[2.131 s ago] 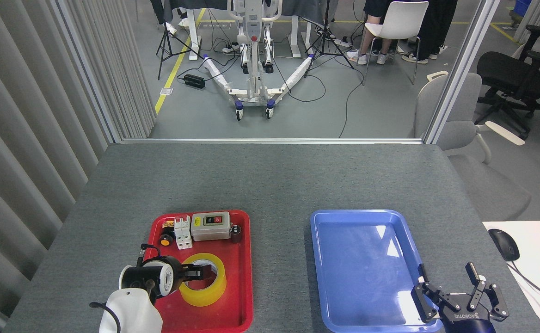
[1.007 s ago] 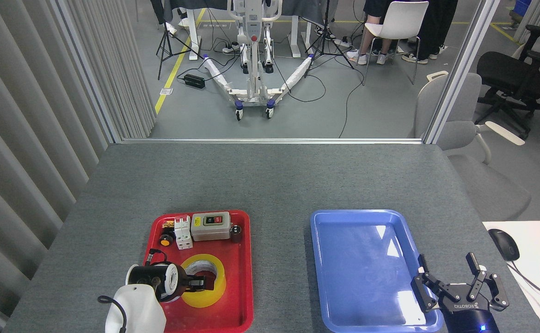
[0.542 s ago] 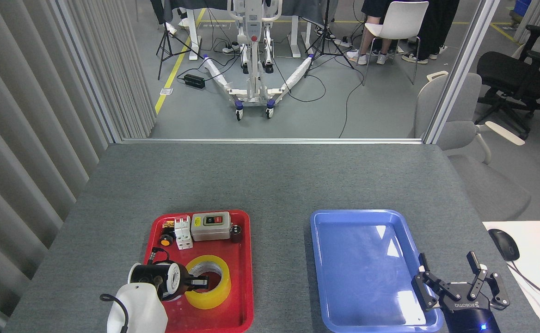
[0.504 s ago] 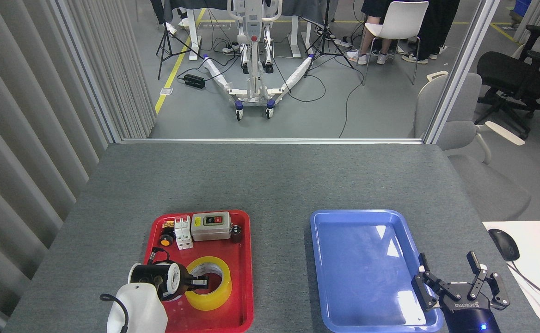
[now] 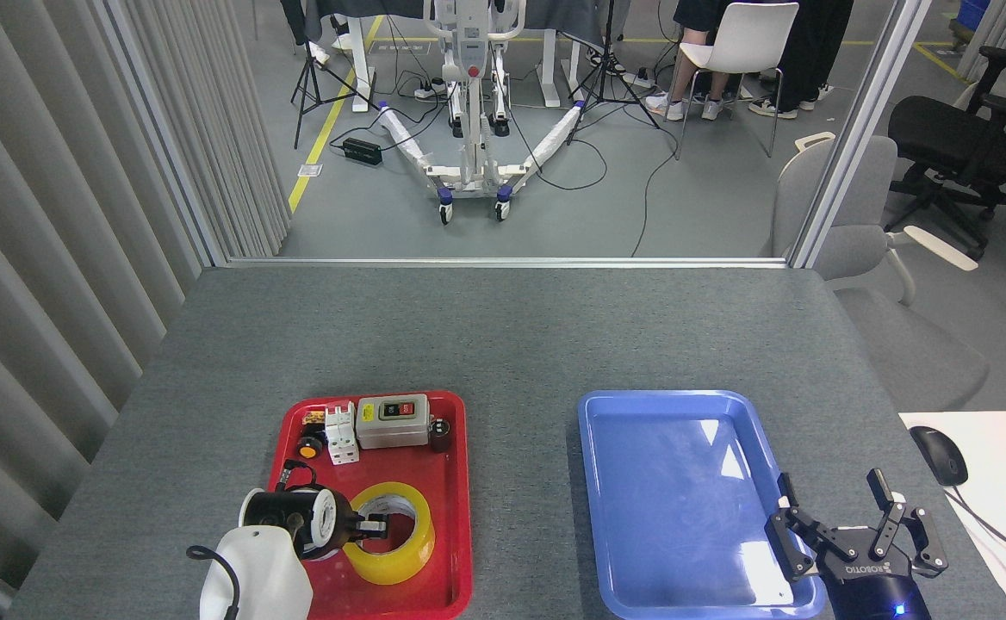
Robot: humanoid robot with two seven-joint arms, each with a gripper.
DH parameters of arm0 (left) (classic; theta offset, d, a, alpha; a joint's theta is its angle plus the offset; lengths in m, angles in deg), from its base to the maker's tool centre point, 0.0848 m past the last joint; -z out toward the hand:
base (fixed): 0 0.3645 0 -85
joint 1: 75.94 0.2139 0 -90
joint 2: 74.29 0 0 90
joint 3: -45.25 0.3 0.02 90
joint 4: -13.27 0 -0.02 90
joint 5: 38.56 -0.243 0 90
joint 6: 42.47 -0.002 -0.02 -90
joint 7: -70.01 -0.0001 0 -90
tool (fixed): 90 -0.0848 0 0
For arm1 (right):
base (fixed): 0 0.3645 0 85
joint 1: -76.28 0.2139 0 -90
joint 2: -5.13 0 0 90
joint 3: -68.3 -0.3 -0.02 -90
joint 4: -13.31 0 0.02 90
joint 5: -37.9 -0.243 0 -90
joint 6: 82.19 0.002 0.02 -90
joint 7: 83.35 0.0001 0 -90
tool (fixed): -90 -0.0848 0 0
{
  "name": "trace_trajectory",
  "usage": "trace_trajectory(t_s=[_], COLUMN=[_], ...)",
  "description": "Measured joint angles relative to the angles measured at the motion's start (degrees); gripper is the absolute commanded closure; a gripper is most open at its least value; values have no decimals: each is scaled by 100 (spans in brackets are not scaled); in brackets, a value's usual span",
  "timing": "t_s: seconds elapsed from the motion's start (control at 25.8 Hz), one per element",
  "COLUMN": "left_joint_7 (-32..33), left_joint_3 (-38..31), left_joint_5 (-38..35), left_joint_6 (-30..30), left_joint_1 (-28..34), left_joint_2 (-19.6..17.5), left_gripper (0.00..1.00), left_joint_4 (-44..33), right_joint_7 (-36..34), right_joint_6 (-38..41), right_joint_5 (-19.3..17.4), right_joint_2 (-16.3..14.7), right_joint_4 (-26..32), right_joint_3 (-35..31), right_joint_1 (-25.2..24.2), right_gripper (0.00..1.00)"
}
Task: Place and move tape with both arms
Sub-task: 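Close the left gripper on the edge of the yellow tape roll, then lift the tape with the left gripper toward the blue tray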
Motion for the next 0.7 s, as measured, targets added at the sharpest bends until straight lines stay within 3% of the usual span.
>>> trace_trajectory(t_s=[0.19, 0.39, 0.54, 0.7], left_joint_7=[50, 334, 536, 687], left_joint_3=[4, 14, 16, 16], left_joint_5=[364, 2295, 3976, 5198], left_joint_6=[163, 597, 661, 622], left_joint_1=[-1, 65, 200, 352], left_joint_2=[-20, -98, -81, 39], left_gripper=[100, 100, 100, 100], left_joint_4=[-201, -646, -828, -873], right_joint_7=[15, 14, -1, -3], right_joint_6=[3, 7, 7, 223], right_joint_5=[1, 35, 101, 101], right_joint_2=[5, 37, 56, 55], right_joint_4=[-4, -5, -1, 57], right_joint_3=[6, 8, 9, 2], right_joint_1=[5, 0, -10, -14], right_gripper=[0, 0, 0, 0])
